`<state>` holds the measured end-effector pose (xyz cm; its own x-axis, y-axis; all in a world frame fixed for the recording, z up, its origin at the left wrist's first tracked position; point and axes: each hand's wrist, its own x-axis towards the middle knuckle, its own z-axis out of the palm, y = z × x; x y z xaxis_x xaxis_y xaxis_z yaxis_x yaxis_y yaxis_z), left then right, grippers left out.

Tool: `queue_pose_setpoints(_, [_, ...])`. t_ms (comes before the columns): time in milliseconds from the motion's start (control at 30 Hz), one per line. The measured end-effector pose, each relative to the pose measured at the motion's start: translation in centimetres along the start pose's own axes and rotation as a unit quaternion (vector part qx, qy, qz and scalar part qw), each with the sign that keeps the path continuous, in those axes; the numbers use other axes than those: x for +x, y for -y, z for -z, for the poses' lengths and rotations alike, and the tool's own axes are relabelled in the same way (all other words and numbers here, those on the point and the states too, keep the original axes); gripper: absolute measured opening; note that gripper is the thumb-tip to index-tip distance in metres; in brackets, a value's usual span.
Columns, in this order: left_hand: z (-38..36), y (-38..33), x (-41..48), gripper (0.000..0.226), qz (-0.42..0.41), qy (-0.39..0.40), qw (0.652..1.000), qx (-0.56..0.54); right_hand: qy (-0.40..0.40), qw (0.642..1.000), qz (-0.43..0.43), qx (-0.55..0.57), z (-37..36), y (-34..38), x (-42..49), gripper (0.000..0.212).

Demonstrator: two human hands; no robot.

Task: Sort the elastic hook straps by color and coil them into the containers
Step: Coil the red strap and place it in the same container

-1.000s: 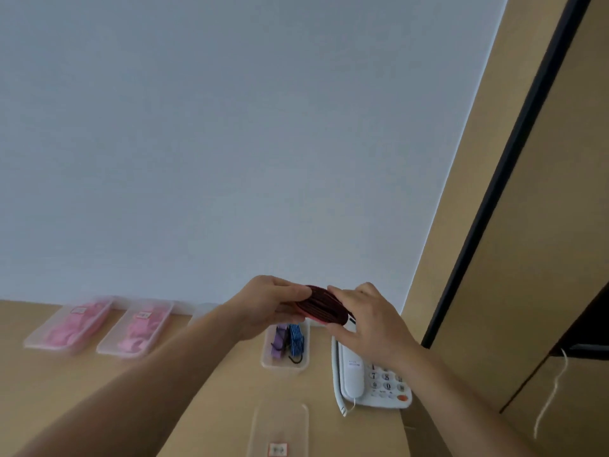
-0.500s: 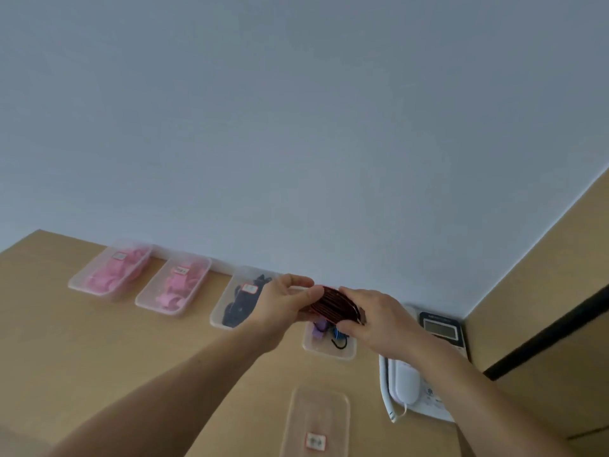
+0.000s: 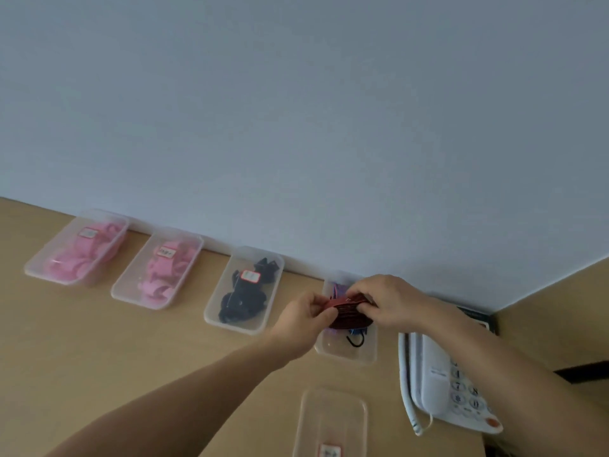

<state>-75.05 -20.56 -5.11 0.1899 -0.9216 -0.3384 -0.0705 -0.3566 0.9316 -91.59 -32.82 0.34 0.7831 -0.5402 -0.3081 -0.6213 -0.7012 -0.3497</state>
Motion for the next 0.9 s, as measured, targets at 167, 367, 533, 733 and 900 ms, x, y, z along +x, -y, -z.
queue_pose_setpoints(167, [-1.0, 1.4, -0.2, 0.015, -0.013, -0.037, 0.997, 0.066, 0.038, 0.999, 0.038, 0.003, -0.7, -1.3, 1.0, 0.028])
queue_pose_setpoints(367, [-1.5, 3.1, -0.1, 0.026, -0.076, -0.081, 0.941, 0.320, 0.084, 0.991, 0.091, -0.054, -1.0, -2.0, 1.8, 0.028])
queue_pose_setpoints(533, [-1.9, 3.9, -0.3, 0.041, -0.061, -0.040, 0.890, 0.450, 0.132, 0.973, 0.115, -0.152, -2.7, -1.5, 2.6, 0.021])
queue_pose_setpoints(733, [-2.5, 4.1, -0.4, 0.046, -0.071, 0.023, 0.906, 0.417, 0.122, 0.969, 0.130, -0.174, -4.8, -0.8, 3.1, 0.020])
queue_pose_setpoints(900, [-2.8, 3.6, 0.0, 0.042, -0.077, -0.010, 0.877, 0.473, 0.104, 0.971, 0.121, -0.180, -5.8, -1.2, 2.2, 0.021])
